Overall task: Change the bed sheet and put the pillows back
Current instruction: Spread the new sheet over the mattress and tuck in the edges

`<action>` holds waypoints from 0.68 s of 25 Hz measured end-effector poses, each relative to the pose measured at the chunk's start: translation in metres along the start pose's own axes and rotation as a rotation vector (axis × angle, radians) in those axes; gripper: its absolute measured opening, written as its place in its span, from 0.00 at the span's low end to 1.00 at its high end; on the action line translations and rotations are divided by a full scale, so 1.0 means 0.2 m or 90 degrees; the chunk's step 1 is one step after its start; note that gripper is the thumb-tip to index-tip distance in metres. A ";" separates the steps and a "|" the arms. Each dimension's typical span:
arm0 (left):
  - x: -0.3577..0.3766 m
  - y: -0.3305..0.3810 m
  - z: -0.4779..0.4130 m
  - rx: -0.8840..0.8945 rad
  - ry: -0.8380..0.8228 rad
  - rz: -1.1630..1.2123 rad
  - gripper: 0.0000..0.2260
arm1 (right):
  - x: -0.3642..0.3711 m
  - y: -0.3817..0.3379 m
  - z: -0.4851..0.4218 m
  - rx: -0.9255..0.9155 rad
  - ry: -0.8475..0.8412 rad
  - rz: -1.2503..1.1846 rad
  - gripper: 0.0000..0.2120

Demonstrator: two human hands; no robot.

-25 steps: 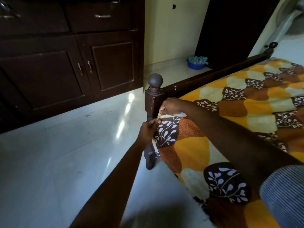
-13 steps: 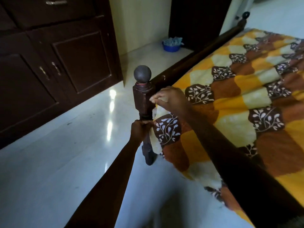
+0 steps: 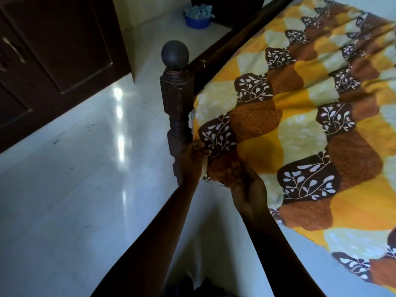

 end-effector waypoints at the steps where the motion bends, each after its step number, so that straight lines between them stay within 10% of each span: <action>1: 0.02 -0.01 -0.01 -0.026 -0.039 0.018 0.07 | -0.02 0.01 -0.02 0.012 -0.009 -0.074 0.23; 11: 0.13 -0.04 -0.04 -0.448 -0.164 0.426 0.15 | 0.06 0.00 -0.06 -0.059 -0.045 -0.168 0.15; 17: 0.29 0.06 -0.14 -0.394 -0.176 0.659 0.27 | 0.09 -0.05 -0.02 -0.052 -0.015 -0.124 0.13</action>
Point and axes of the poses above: each hand's wrist, its own z-axis away from the middle knuckle, its own x-axis out of the palm, y = z × x, the point moved 7 cm from there along -z, towards the middle knuckle, and after that the axes turned 2 degrees about -z, right-handed, at the moved point
